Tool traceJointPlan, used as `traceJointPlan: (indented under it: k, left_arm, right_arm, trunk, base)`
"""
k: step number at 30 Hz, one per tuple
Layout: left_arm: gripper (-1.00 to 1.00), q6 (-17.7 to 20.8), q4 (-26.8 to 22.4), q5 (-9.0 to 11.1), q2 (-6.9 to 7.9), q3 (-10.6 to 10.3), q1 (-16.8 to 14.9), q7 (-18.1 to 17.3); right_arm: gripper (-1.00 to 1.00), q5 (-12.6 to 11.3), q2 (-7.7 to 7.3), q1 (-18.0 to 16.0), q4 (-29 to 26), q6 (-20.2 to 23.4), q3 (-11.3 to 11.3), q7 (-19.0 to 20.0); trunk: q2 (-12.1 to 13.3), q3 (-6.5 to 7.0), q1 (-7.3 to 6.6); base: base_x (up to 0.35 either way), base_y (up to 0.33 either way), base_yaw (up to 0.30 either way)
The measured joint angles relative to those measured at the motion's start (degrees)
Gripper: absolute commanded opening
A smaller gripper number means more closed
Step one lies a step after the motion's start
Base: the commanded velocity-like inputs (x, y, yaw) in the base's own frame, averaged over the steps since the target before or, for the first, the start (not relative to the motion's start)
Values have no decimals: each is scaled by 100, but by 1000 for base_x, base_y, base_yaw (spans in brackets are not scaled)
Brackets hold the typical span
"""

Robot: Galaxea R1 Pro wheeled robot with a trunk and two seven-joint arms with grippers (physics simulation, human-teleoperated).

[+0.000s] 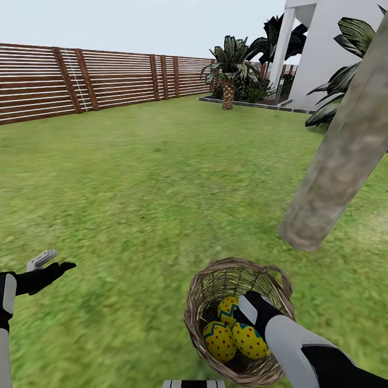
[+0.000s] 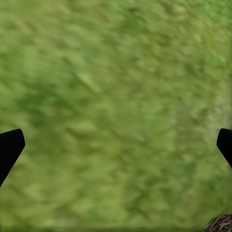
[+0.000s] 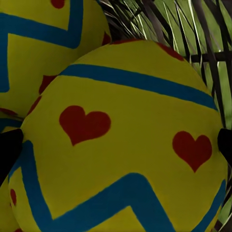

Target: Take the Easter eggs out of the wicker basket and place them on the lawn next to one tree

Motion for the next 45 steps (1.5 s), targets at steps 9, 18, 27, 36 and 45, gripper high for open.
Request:
traceJointPlan:
  k: [9, 18, 27, 36, 45]
  left_arm:
    - [100, -1, 1, 1, -4, 0, 0, 0]
    - [100, -1, 1, 0, -2, 0, 0, 0]
    - [100, 0, 0, 4, -4, 0, 0, 0]
    - [100, 0, 0, 1, -6, 0, 0, 0]
    - [100, 0, 0, 1, -9, -7, 0, 0]
  right_arm:
    - [100, 37, 3, -3, -34, -2, 4, 4]
    - [-100, 55, 9, -4, -28, -5, 1, 2]
    - [-100, 14, 9, 2, -6, -21, -3, 5]
    - [-100, -51, 10, 4, -1, -34, -22, 7]
    - [-100, -90, 10, 4, 0, -44, -43, 8]
  trunk:
    - [-3, -44, 4]
    - [-3, -44, 4]
    - [-2, -22, 2]
    - [0, 0, 0]
    - [3, 44, -5]
  base:
    - [0, 0, 0]
    - [0, 0, 0]
    - [0, 0, 0]
    - [0, 0, 0]
    - [0, 0, 0]
